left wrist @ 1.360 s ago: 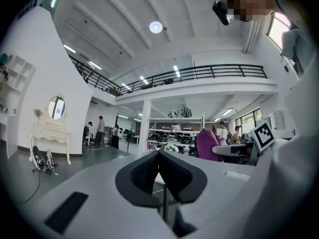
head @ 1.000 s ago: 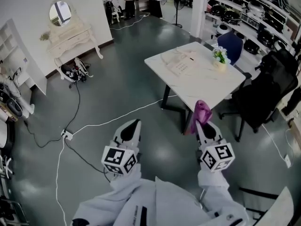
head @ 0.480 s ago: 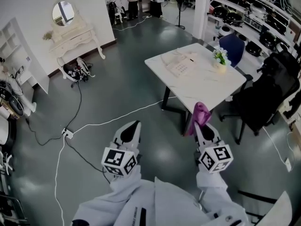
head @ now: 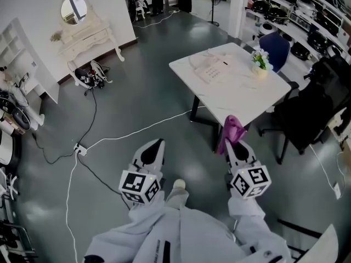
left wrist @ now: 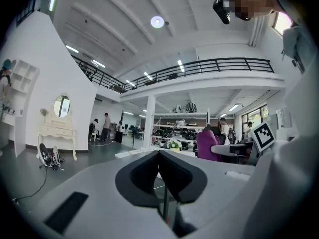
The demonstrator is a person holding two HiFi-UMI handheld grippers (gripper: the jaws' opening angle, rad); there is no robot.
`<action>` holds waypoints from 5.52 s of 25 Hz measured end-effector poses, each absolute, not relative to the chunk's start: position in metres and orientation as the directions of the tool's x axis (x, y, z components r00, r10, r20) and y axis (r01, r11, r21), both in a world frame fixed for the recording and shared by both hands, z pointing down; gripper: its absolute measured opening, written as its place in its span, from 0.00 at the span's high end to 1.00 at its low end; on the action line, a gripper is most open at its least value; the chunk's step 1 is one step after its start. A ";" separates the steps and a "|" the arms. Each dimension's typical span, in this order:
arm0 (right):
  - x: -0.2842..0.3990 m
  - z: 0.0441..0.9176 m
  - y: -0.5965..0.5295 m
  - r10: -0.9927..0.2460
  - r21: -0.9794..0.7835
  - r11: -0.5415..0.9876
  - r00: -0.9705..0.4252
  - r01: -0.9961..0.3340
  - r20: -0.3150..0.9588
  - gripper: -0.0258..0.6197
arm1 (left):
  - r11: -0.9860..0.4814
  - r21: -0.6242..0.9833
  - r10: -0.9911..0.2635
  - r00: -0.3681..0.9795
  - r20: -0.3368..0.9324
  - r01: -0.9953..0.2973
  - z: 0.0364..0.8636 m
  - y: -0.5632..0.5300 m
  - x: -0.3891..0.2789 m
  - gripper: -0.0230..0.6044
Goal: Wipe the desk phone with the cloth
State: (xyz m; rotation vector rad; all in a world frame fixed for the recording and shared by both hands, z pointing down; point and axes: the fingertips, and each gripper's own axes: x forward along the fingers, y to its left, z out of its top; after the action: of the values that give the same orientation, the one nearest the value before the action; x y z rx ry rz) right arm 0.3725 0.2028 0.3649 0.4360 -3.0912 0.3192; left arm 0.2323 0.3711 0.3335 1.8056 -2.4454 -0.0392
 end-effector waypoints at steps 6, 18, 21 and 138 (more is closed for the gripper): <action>0.353 0.368 0.183 -0.284 -0.194 0.940 -0.959 -0.282 0.018 0.90 | 0.267 0.079 -0.962 -0.261 0.076 -0.960 0.339 0.343 0.212 0.97; 0.282 0.383 0.106 -0.372 -0.197 0.904 -0.925 -0.379 0.070 0.90 | 0.163 0.116 -0.984 -0.152 0.097 -0.980 0.354 0.245 0.128 0.97; 0.262 0.387 0.088 -0.401 -0.189 0.892 -0.912 -0.411 0.092 0.90 | 0.133 0.126 -0.987 -0.120 0.103 -0.983 0.358 0.222 0.105 0.97; 0.024 0.530 -0.294 -0.630 0.017 0.647 -0.522 -0.763 0.575 0.90 | -0.529 0.361 -0.695 0.636 0.336 -0.768 0.496 -0.208 -0.099 0.97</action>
State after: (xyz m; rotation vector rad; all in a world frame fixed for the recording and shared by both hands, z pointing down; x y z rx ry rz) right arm 0.0244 -0.2938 0.5295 1.0818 -2.3200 0.3209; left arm -0.0992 -0.2076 0.4964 2.3796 -1.1469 0.2064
